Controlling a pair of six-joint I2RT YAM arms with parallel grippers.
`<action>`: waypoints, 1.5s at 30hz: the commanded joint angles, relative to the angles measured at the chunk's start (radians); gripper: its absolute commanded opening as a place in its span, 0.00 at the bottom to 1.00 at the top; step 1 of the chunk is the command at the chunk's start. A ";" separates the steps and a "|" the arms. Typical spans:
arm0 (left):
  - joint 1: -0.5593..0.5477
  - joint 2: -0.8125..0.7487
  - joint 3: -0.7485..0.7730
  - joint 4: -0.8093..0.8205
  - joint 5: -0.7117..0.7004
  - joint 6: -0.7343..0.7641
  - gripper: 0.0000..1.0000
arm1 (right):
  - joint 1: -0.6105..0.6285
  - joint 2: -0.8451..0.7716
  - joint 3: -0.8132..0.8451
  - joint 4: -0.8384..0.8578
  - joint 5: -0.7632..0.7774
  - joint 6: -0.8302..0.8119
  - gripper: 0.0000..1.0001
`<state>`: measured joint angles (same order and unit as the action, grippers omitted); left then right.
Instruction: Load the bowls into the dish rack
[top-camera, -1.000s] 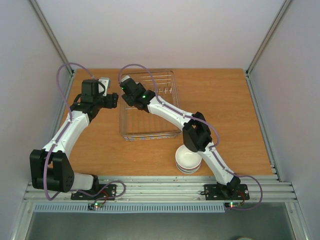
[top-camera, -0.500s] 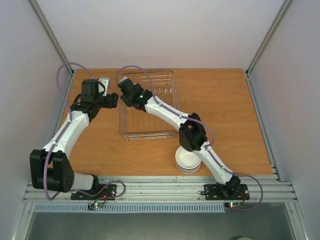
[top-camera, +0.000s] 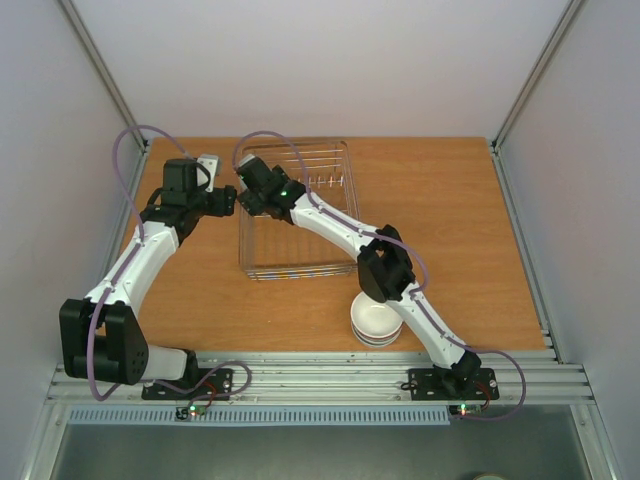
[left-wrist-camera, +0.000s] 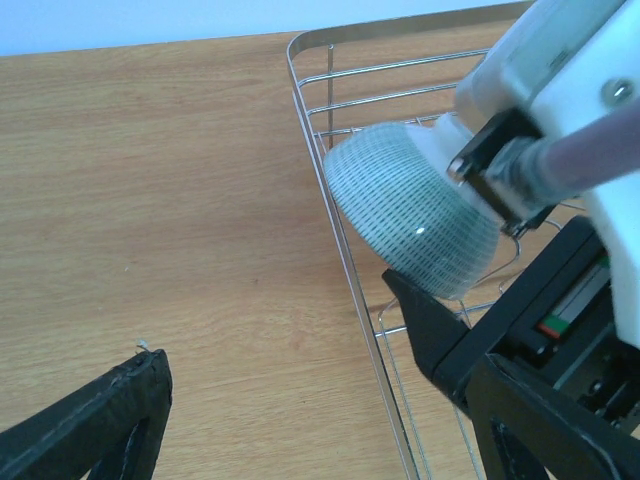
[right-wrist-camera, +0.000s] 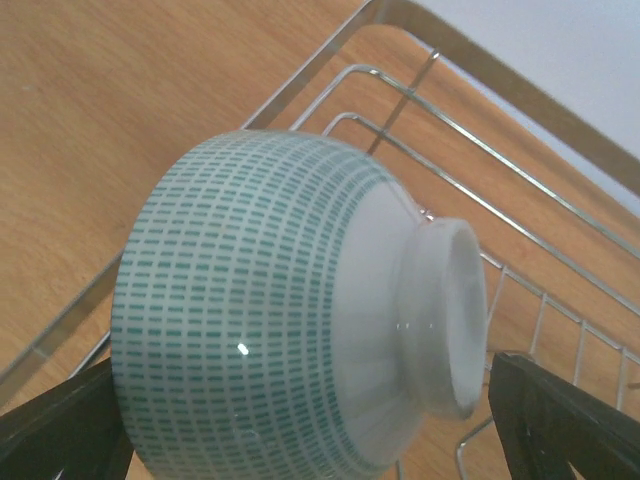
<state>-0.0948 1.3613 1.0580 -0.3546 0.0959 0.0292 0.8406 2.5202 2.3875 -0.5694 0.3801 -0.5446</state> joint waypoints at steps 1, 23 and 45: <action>0.006 -0.004 -0.008 0.043 -0.010 -0.006 0.81 | -0.006 -0.037 -0.034 0.045 -0.046 -0.014 0.96; 0.006 -0.002 -0.013 0.044 0.077 -0.009 0.81 | -0.012 -0.671 -0.625 0.207 -0.067 -0.009 0.97; -0.121 0.079 0.017 -0.017 0.428 0.059 0.76 | -0.128 -1.185 -1.195 -0.429 0.043 0.493 0.76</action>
<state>-0.1913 1.4132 1.0573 -0.3645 0.4931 0.0612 0.7265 1.4063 1.2564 -0.8291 0.4126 -0.1986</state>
